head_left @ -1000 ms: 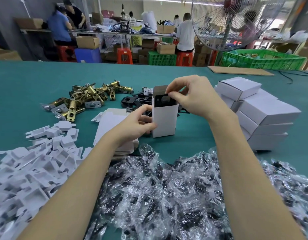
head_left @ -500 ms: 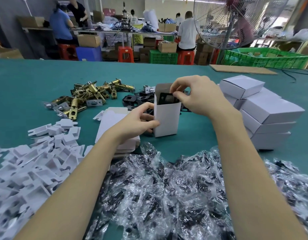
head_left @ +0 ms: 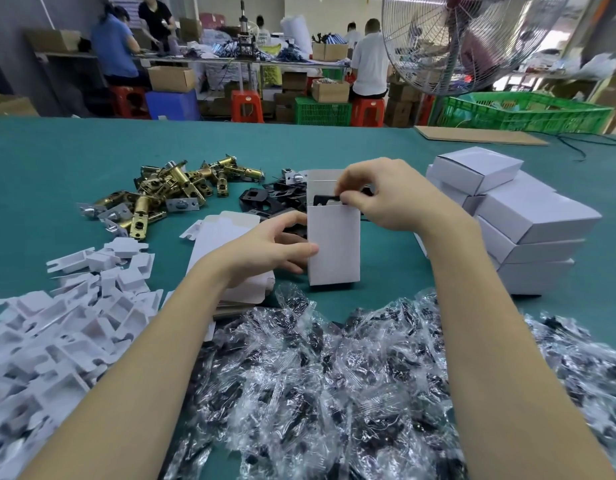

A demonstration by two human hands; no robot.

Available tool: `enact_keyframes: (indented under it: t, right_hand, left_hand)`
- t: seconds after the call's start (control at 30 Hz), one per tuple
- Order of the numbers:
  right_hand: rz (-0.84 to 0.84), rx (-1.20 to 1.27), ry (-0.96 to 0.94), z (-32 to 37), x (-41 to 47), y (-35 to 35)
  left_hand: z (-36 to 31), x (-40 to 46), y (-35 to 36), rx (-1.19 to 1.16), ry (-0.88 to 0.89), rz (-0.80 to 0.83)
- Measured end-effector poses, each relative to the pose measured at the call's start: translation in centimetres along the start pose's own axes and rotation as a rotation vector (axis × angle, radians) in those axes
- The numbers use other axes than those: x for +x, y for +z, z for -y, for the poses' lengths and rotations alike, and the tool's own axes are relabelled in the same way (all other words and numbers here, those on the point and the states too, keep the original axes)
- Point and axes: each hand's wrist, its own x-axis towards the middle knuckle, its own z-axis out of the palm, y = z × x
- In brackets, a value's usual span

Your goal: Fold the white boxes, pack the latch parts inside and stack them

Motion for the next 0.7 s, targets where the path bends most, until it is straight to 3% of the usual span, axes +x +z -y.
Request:
enact_keyframes:
  t: [0.27, 0.43, 0.5, 0.53, 0.7]
  right_hand:
    - [0.142, -0.079, 0.047, 1.0, -0.9, -1.0]
    - [-0.086, 0.098, 0.032, 1.2, -1.4, -2.4]
    - [-0.093, 0.111, 0.044, 0.7, -1.9, -2.9]
    - [-0.008, 0.106, 0.075, 0.3, -2.2, -3.0]
    - [0.795, -0.004, 0.356, -1.1, -3.4, -0.1]
  left_hand:
    - [0.2, 0.0, -0.2, 0.005, 0.010, 0.025]
    - [0.2, 0.1, -0.3, 0.003, 0.004, 0.007]
    - [0.2, 0.2, -0.2, 0.006, -0.001, -0.026]
    - [0.2, 0.3, -0.2, 0.012, 0.001, -0.046]
    - [0.2, 0.4, -0.2, 0.034, 0.014, -0.105]
